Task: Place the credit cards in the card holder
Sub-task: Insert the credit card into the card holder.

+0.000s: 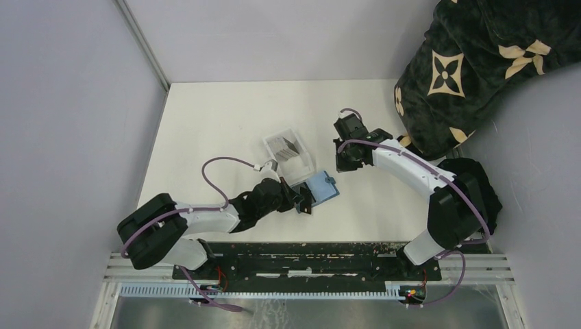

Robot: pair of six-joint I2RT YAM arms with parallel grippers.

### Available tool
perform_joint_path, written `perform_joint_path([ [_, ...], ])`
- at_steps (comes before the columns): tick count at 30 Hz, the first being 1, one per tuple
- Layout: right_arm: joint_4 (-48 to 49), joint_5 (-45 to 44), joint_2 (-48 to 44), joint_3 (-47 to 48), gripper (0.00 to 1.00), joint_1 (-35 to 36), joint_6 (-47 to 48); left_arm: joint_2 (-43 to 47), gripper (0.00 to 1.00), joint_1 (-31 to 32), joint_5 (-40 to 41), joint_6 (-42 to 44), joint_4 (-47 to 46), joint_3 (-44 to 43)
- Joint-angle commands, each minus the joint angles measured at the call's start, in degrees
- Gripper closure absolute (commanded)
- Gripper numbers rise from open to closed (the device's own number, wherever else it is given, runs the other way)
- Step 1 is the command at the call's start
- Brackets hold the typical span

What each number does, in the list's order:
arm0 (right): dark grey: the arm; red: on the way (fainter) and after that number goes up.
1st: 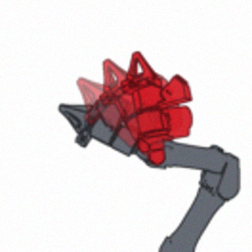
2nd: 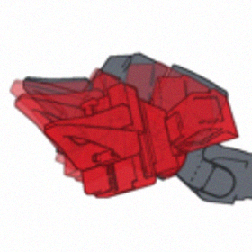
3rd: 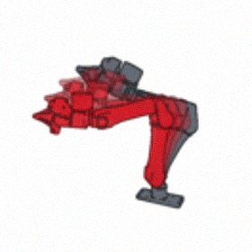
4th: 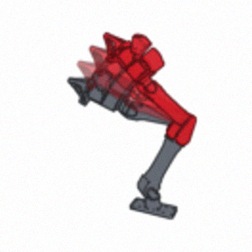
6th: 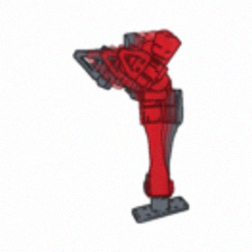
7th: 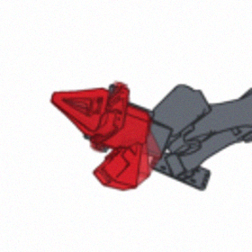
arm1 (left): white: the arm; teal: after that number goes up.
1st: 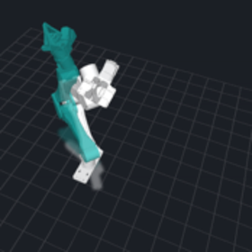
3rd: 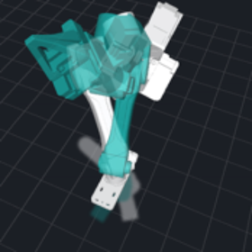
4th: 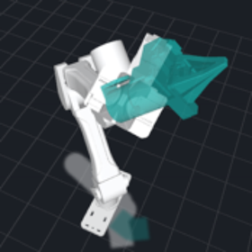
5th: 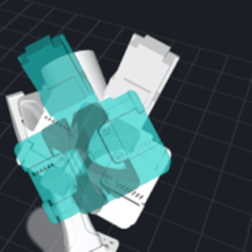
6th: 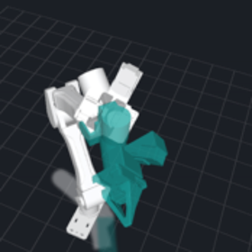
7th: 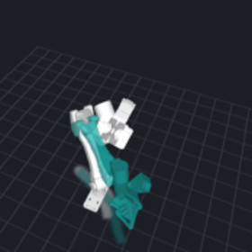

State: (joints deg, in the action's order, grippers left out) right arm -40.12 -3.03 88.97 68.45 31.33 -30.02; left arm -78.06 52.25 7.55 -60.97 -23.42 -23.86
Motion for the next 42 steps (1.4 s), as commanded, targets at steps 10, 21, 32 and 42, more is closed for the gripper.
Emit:
perform_joint_path([
  [10, -0.84, -7.69, 10.72, 1.58, 0.99, -0.29, -1.93, -6.99, 0.97, 2.35, 15.76, -6.74, -3.21, -8.13],
  [21, 0.51, -6.20, 13.40, -0.35, 0.99, -0.21, -2.99, -8.00, 0.97, 4.50, 22.20, -13.95, -1.63, -6.54],
  [32, 0.47, -6.32, 13.92, -1.92, 0.99, 2.66, -4.57, -9.60, 0.97, 7.01, 26.94, -17.83, 0.11, -6.81],
  [42, 0.10, -6.99, 14.65, -2.73, 0.99, 6.57, -6.74, -8.83, 0.97, 7.61, 29.54, -21.11, -0.35, -4.15],
])
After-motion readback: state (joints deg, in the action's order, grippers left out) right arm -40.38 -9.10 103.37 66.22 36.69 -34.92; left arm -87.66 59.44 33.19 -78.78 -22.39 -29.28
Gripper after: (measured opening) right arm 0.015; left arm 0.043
